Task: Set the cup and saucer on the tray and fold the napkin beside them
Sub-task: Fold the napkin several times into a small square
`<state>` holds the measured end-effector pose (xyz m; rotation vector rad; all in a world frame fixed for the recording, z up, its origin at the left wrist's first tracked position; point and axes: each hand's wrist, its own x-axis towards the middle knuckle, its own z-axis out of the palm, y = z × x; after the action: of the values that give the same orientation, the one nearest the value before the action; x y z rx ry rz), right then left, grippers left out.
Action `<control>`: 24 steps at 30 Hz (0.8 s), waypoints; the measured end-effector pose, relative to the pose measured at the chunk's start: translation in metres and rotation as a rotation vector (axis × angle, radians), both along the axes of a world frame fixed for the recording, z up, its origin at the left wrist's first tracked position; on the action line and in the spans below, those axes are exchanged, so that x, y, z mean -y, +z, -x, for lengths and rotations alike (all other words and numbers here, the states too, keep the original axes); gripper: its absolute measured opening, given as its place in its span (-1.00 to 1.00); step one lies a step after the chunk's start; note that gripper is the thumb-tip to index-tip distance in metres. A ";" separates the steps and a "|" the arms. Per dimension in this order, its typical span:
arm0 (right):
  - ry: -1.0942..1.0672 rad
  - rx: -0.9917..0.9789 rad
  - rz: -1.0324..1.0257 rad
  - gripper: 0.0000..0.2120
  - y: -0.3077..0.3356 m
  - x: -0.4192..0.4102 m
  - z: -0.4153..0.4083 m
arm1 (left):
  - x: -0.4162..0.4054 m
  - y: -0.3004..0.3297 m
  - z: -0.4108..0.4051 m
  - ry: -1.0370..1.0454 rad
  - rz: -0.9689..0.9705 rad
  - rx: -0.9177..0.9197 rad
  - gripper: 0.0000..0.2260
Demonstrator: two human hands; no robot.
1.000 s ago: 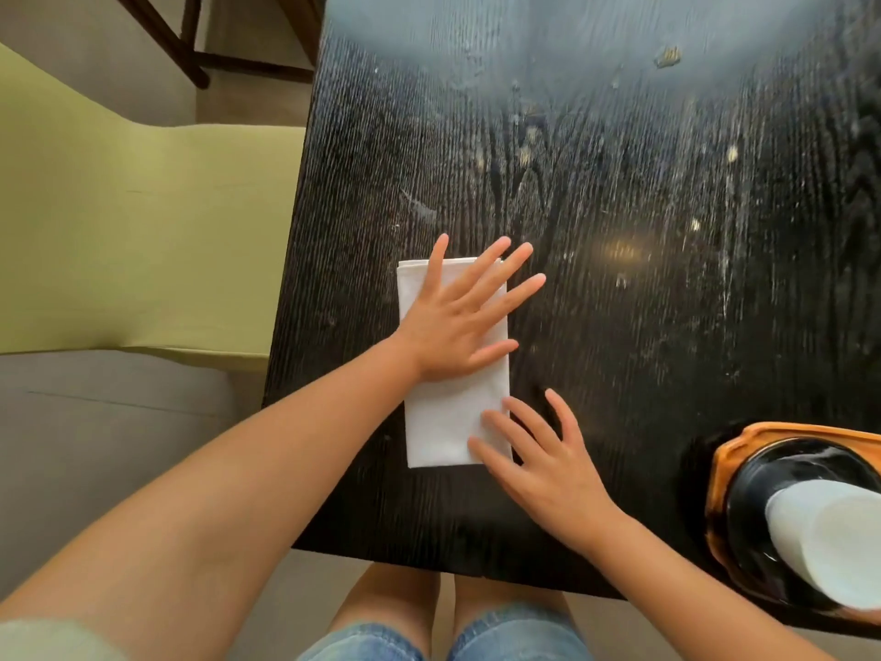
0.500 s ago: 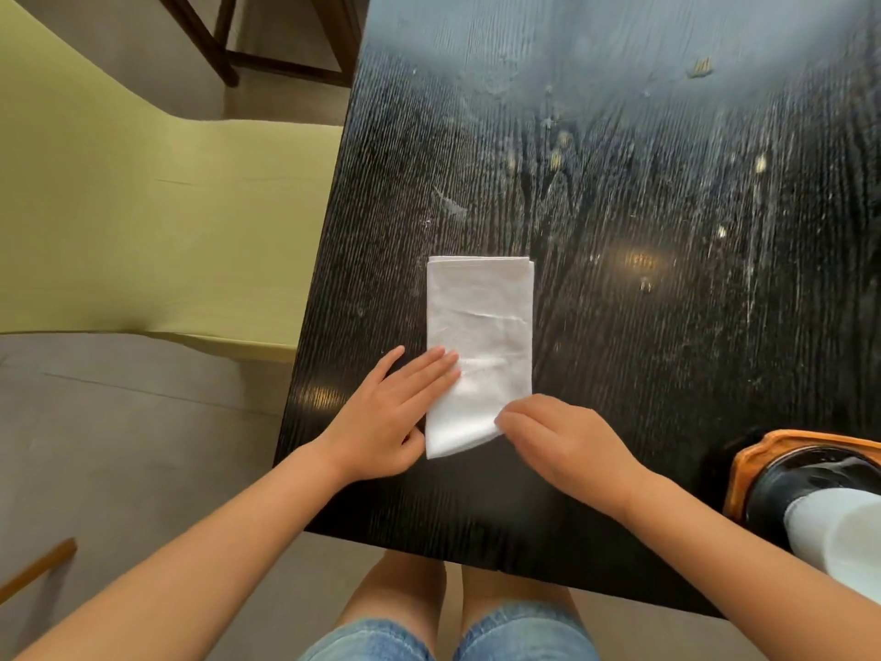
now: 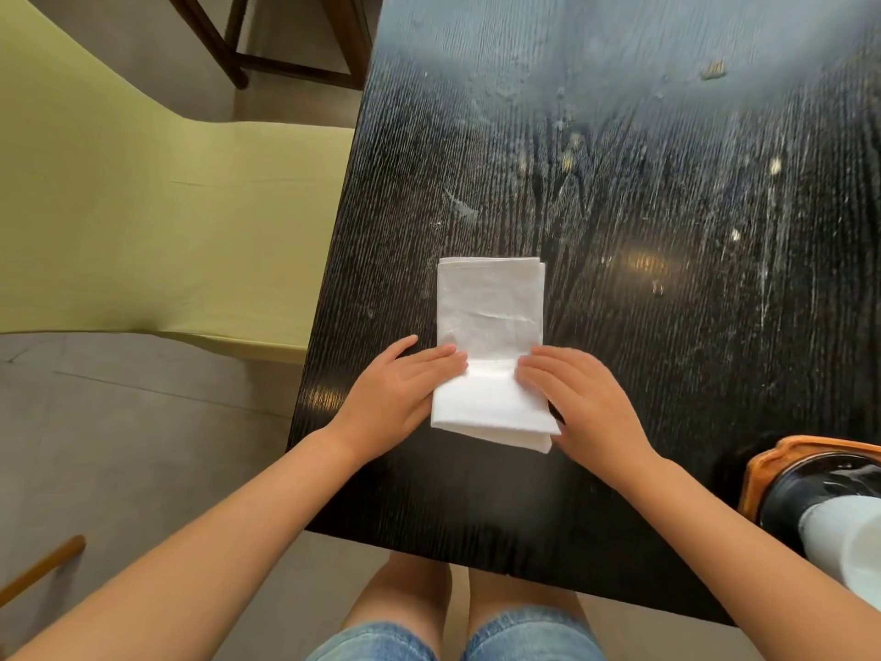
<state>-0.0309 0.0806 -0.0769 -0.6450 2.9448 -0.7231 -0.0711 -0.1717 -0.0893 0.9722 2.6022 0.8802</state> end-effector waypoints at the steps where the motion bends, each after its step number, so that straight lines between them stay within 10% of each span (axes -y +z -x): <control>1: -0.024 -0.019 0.038 -0.70 -0.001 0.002 0.005 | -0.001 0.000 0.000 0.042 -0.023 0.021 -0.69; 10: -0.524 0.278 0.311 -0.84 0.021 0.026 0.039 | -0.046 0.021 0.006 0.751 -0.199 0.216 -0.73; 20: -0.724 0.230 0.172 -0.73 0.008 0.031 0.052 | -0.057 0.011 0.024 0.826 -0.004 0.120 -0.89; 24: -0.707 0.088 0.003 -0.79 0.011 0.033 0.057 | -0.056 0.011 0.026 0.804 0.132 0.005 -0.63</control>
<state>-0.0884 0.0476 -0.0662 0.4583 3.0588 -0.7522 -0.0970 -0.1157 -0.0783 -0.1579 3.0057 0.8227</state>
